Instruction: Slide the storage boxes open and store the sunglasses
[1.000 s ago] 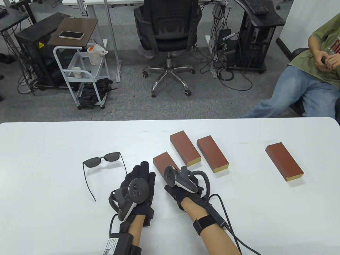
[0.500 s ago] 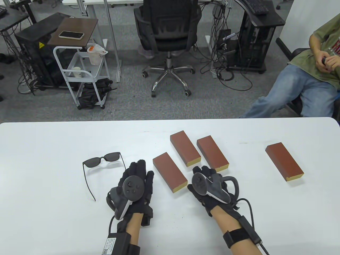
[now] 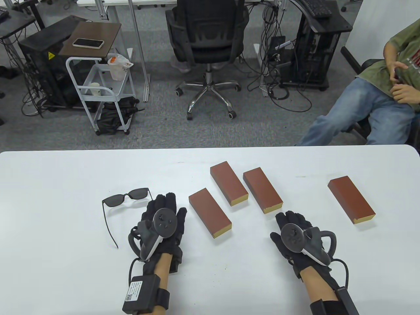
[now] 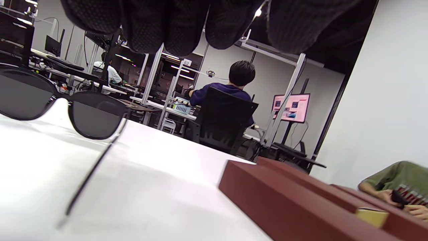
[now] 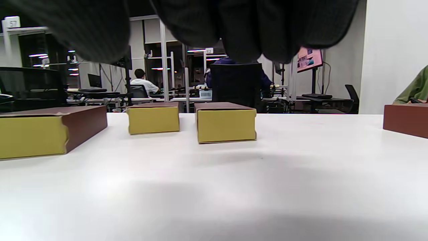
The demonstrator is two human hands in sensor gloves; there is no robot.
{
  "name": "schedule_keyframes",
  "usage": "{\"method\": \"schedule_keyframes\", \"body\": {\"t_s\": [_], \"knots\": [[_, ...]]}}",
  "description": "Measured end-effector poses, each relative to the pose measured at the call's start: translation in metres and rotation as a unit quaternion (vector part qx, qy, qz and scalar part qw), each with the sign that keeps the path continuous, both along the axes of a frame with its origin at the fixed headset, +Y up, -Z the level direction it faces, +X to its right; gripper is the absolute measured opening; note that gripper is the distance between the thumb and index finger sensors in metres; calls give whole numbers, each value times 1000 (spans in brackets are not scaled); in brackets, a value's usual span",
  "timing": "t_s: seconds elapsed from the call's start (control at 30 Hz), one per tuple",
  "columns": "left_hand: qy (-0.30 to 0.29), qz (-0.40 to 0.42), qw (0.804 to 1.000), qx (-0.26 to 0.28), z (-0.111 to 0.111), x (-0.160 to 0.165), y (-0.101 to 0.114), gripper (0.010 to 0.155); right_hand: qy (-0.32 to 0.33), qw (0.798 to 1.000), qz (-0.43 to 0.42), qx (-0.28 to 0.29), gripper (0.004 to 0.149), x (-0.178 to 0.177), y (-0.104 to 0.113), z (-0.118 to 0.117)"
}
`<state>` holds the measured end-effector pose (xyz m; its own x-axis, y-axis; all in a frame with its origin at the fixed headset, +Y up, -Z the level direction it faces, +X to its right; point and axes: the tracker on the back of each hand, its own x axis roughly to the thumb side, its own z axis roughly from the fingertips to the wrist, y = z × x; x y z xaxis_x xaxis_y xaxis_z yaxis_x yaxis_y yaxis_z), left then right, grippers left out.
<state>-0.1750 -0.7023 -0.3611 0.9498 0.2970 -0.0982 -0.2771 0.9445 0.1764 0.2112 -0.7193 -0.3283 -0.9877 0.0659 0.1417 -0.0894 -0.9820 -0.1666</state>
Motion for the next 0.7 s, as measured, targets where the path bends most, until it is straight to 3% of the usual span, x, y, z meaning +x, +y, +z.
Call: {"method": "schedule_keyframes", "body": {"t_s": [0.23, 0.43, 0.7], "knots": [[56, -79, 994, -47, -42, -64, 6, 62, -17, 1000, 1, -1, 63, 15, 0, 4], [93, -88, 988, -88, -69, -118, 17, 66, -28, 1000, -11, -6, 63, 24, -1, 4], [121, -69, 978, -157, -97, -149, 6, 74, -46, 999, -16, -7, 63, 36, -3, 2]]}}
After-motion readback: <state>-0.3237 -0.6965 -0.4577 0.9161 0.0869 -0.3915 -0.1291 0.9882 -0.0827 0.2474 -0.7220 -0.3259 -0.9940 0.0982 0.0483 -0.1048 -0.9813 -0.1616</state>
